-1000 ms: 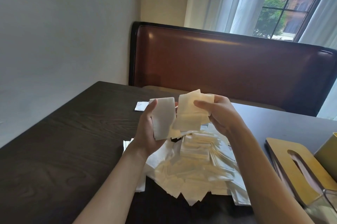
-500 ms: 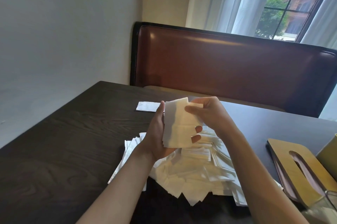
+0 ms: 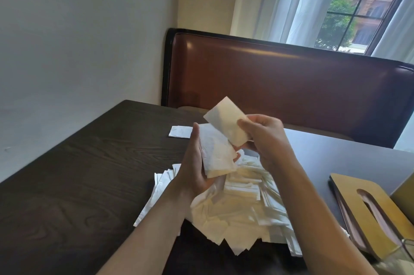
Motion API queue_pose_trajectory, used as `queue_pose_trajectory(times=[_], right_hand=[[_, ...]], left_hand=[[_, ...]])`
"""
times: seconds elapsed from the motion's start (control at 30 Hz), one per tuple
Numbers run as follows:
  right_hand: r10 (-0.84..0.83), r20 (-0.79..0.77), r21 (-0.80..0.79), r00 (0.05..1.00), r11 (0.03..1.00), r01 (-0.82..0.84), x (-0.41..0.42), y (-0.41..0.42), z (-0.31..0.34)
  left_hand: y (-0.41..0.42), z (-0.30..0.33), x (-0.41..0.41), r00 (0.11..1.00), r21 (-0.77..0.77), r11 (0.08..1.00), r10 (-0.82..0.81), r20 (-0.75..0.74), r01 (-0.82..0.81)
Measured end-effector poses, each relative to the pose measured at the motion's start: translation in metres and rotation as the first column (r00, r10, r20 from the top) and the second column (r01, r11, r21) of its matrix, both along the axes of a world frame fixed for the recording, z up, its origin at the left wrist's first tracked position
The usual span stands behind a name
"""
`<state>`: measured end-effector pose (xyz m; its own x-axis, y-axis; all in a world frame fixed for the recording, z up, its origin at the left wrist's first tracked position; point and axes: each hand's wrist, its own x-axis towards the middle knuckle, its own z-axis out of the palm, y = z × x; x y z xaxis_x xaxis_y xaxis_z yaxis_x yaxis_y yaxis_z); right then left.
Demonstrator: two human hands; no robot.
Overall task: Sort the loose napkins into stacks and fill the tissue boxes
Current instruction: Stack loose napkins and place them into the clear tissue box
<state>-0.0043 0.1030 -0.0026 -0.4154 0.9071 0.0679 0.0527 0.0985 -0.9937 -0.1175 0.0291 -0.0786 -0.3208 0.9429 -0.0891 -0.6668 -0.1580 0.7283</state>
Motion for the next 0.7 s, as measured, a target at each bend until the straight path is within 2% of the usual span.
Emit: queue_pose_trajectory(times=[0.07,0.2,0.33,0.43,0.5,0.57,0.63,0.7], right_hand=[[0.023,0.09,-0.029,0.996,0.999,-0.021,-0.013,-0.009,-0.013],[0.099,0.285,-0.032,0.953,0.995,-0.094,-0.025,-0.015,-0.03],[0.179,0.516,0.065,0.838,0.967,-0.247,-0.019,-0.01,-0.026],[0.138,0.634,0.169,0.761,0.935,-0.311,-0.012,-0.001,-0.021],[0.018,0.651,0.301,0.759,0.912,-0.28,-0.006,0.002,-0.014],[-0.138,0.546,0.508,0.827,0.839,-0.196,0.0,0.005,-0.007],[-0.153,0.432,0.609,0.889,0.777,-0.162,0.002,0.005,-0.002],[-0.099,0.49,0.642,0.866,0.713,-0.282,0.0,0.006,-0.005]], left_hand=[[0.004,0.0,0.002,0.998,0.014,0.999,0.052,-0.02,-0.052],[0.006,-0.006,-0.002,0.999,0.121,0.992,0.02,0.042,-0.025],[0.008,-0.008,-0.003,1.0,0.112,0.994,0.011,-0.017,-0.009],[0.007,-0.008,-0.004,1.0,0.092,0.995,0.027,-0.006,-0.026],[0.005,-0.007,-0.004,1.0,0.066,0.998,0.015,-0.01,-0.014],[0.003,-0.006,-0.005,1.0,0.07,0.998,-0.005,0.029,0.003],[0.002,-0.005,-0.005,0.997,0.079,0.996,-0.055,0.049,0.051],[0.003,-0.003,-0.003,0.995,0.048,0.994,-0.094,0.016,0.093]])
